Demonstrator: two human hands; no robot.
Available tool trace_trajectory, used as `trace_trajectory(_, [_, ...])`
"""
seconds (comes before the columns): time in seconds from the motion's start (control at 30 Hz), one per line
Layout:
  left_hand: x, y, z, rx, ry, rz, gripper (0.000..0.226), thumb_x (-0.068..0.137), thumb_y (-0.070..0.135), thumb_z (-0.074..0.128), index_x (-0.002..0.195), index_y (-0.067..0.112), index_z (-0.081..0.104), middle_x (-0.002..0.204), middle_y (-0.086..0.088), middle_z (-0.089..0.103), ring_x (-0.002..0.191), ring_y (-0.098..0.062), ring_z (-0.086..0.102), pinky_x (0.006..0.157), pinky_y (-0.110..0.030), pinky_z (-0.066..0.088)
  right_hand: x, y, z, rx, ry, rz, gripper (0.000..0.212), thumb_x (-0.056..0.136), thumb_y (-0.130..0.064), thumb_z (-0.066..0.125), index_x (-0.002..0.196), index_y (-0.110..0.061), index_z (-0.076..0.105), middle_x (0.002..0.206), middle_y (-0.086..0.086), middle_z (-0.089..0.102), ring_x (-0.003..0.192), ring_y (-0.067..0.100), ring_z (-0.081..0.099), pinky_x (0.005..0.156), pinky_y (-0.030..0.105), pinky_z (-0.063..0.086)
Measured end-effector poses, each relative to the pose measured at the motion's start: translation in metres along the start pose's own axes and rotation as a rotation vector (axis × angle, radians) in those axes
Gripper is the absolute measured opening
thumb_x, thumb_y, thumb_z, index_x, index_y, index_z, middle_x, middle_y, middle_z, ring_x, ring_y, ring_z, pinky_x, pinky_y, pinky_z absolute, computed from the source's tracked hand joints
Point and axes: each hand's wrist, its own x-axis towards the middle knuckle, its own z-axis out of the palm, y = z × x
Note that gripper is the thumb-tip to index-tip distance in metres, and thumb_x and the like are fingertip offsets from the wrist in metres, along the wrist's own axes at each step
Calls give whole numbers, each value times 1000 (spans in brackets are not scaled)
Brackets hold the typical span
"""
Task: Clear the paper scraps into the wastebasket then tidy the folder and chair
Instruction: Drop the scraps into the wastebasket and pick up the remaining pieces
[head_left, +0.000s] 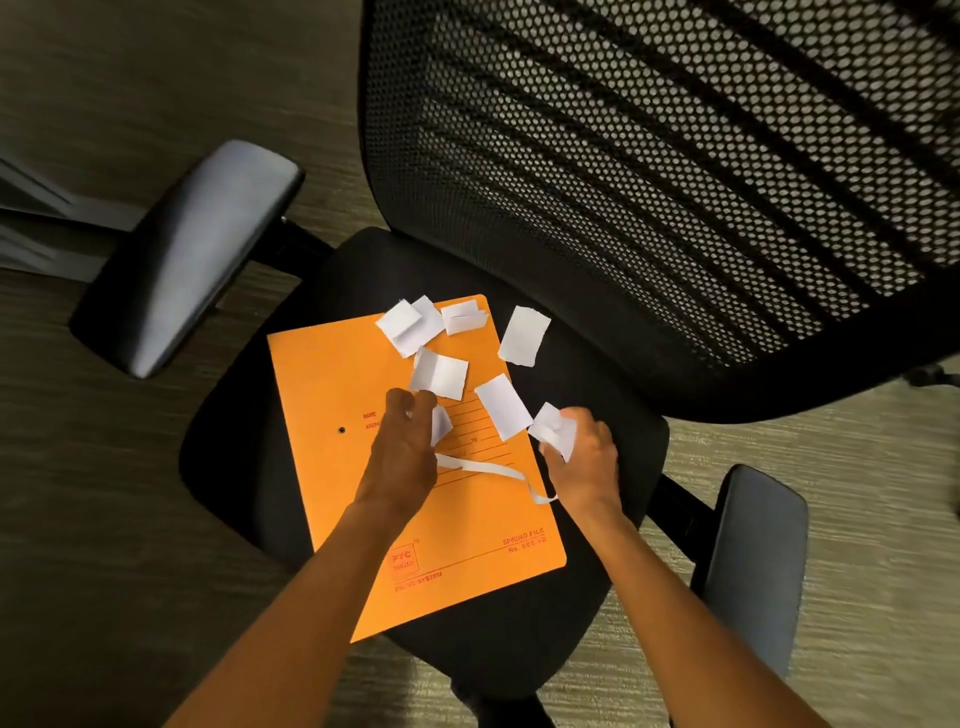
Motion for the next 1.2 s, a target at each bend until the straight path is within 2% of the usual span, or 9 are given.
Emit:
trace_trajectory(0.13, [-2,-6,-9,-83,29,22,40,79,-13,60,111,10,54,117,-15,57,99,-32,58,72,-33,51,0,-2,-1,94,172,-24,27,83,-10,68,109,-7,63,110,12,63,103,27,61,77,22,39])
trace_trajectory(0.27, [-6,-9,-22,-142,92,31,24,81,-4,63,99,10,54,108,-12,64,90,-25,59,68,-18,43,-7,-19,-9,387,291,-52,20,86,-12,64,106,-16,61,108,4,63,103,20,61,77,31,54])
trace_trajectory(0.4, [1,-10,-32,-183,182,5,12,91,9,58,99,15,51,97,-7,63,81,-19,57,56,-14,36,-6,-37,-2,453,178,-86,25,89,-22,61,114,-21,59,112,3,62,105,20,59,80,33,55])
trace_trajectory(0.53, [17,-6,-34,-228,145,-138,36,96,32,51,129,20,41,114,-10,61,98,-25,60,66,-28,50,-6,-50,14,357,8,-136,36,90,-26,62,124,-18,53,118,6,60,111,20,56,69,10,47])
trace_trajectory(0.6, [26,-4,-34,-190,113,-190,49,95,40,50,137,21,33,121,-11,59,104,-30,60,74,-39,54,-5,-56,22,305,-41,-100,42,89,-23,64,128,-18,50,126,6,56,121,22,50,82,22,50])
trace_trajectory(0.7, [38,-2,-33,-106,89,-215,55,93,46,52,136,15,36,122,-16,60,103,-34,62,77,-42,55,-3,-63,32,234,-122,-26,64,83,-23,71,139,-16,40,138,8,47,131,26,40,99,37,43])
trace_trajectory(0.83, [48,-3,-27,-50,76,-248,53,91,44,58,131,11,44,124,-17,60,104,-34,62,80,-42,58,3,-70,37,133,-207,16,87,76,-28,78,146,-22,26,143,9,38,134,27,37,101,42,43])
trace_trajectory(0.97, [55,0,-23,-21,62,-293,47,90,36,63,128,11,49,121,-14,61,103,-33,63,83,-45,59,9,-74,38,91,-215,45,72,73,-23,81,131,-24,39,134,7,43,125,27,44,92,37,48])
trace_trajectory(1.2, [60,-3,-18,-28,59,-327,16,91,19,60,101,7,61,102,-14,65,88,-29,64,76,-45,60,3,-59,35,146,-144,5,39,72,-19,82,100,-21,54,115,1,45,94,14,47,65,21,46])
